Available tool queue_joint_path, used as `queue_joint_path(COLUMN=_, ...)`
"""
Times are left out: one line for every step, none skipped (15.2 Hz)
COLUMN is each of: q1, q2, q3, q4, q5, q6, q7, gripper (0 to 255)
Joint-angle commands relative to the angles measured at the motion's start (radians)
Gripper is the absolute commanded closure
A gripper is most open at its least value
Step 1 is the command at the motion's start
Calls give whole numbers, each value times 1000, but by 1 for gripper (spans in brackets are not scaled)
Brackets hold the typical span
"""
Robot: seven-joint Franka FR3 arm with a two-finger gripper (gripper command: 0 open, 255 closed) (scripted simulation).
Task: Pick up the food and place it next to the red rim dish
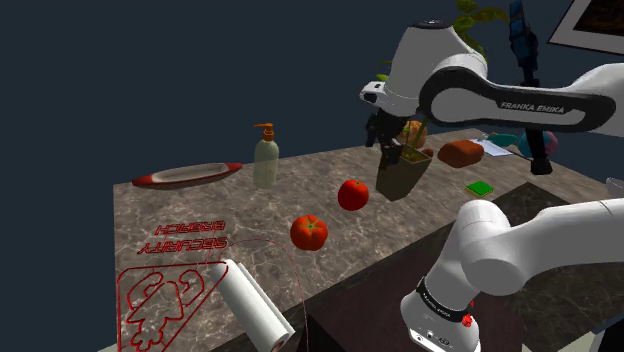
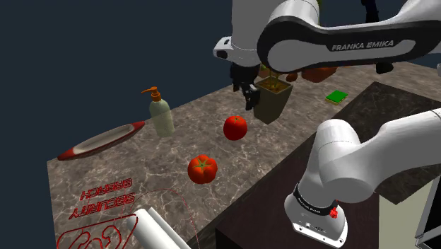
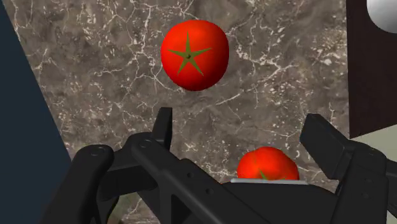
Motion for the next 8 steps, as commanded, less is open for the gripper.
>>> queue_joint_path(q1=74, q2=-56, q3=-45, q4=-113, q5=-116, q6=77, q7=-262, gripper=0)
queue_joint_path(q1=104, q2=-89, q3=-76, q4=-167, q5=-176, q6=113, q7=-383, gripper=0)
queue_joint_path(q1=131, q2=-124, q3=-112, q4=-220, q5=-240, q6=151, q7=-508, gripper=0)
queue_joint_path(q1=152, q2=-161, q3=-155, q4=-271, q5=-307, q6=189, q7=-637, gripper=0)
queue_joint_path(q1=168, q2=-197, q3=-205, q4=-319, q5=-379, q6=227, q7=-770, gripper=0)
queue_joint_path(q1=178, q2=-231, q3=-263, q4=-363, q5=-453, q6=267, q7=-910, gripper=0)
queue_joint_path(q1=183, q2=-262, q3=-330, q4=-402, q5=-531, q6=308, q7=-1055, gripper=0)
queue_joint_path(q1=184, q2=-268, q3=-347, q4=-410, q5=-550, q6=317, q7=-1088, gripper=0)
